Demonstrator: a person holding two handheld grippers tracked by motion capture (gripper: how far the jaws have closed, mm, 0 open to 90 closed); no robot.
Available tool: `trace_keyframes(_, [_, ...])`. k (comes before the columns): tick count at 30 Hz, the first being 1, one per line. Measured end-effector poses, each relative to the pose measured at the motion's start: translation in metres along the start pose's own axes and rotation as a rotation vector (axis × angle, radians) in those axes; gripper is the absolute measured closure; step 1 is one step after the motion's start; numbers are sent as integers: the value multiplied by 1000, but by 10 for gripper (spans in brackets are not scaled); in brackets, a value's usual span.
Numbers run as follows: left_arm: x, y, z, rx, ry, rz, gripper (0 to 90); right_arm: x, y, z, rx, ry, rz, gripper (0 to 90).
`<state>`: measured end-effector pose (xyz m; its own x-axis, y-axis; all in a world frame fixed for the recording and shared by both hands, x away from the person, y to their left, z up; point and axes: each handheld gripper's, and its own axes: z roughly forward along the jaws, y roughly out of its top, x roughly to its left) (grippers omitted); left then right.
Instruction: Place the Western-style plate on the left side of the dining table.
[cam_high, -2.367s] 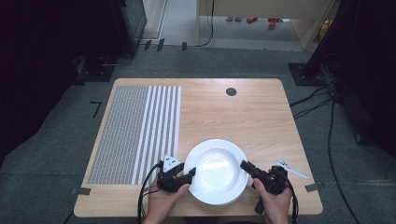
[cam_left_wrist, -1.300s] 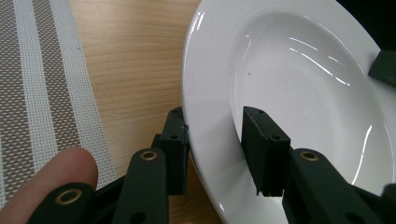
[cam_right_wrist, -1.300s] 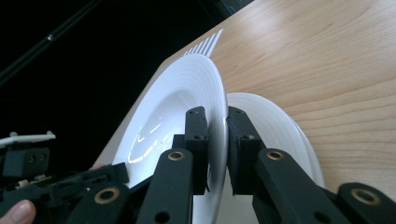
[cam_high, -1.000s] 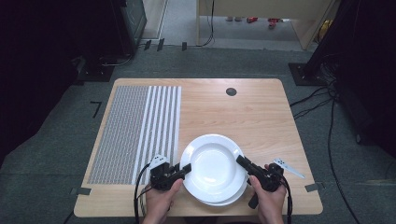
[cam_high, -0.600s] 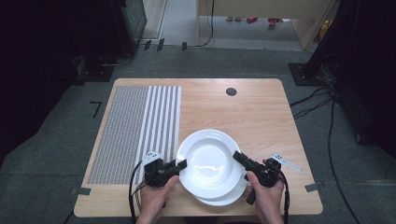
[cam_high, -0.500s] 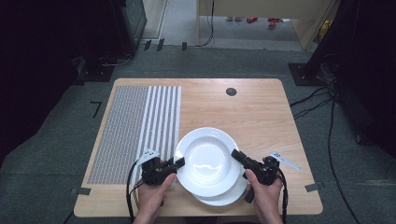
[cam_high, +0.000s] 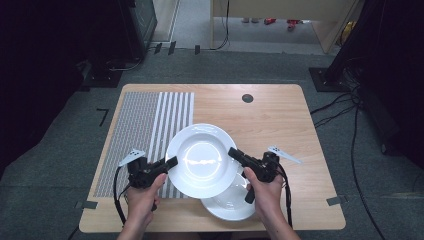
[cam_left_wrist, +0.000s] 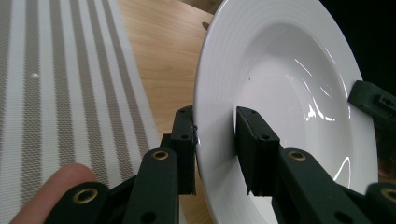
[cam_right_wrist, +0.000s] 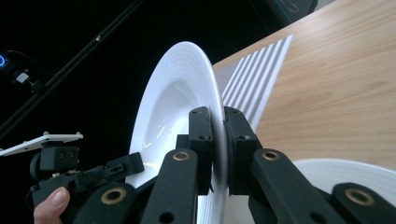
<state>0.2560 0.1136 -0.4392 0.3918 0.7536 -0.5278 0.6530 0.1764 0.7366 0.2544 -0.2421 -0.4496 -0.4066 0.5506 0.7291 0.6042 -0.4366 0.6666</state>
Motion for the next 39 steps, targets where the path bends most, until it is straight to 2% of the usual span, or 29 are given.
trace_keyframes(9, [24,26,-17,-32,65,-3,706,13,7,45,38,33,17,846])
trace_keyframes(21, [65,51,-28,-56,119,-58,708,25,16,107,103,32,25,840])
trace_keyframes(30, [90,70,-23,-50,166,-76,713,18,19,149,148,15,77,828])
trace_keyframes(33, [101,74,-18,-44,180,-90,714,13,19,162,158,7,90,826])
trace_keyframes(35, [109,76,-14,-42,185,-106,713,10,20,171,170,0,117,829])
trace_keyframes(39, [125,79,-7,-41,194,-138,708,6,21,187,187,-12,123,834])
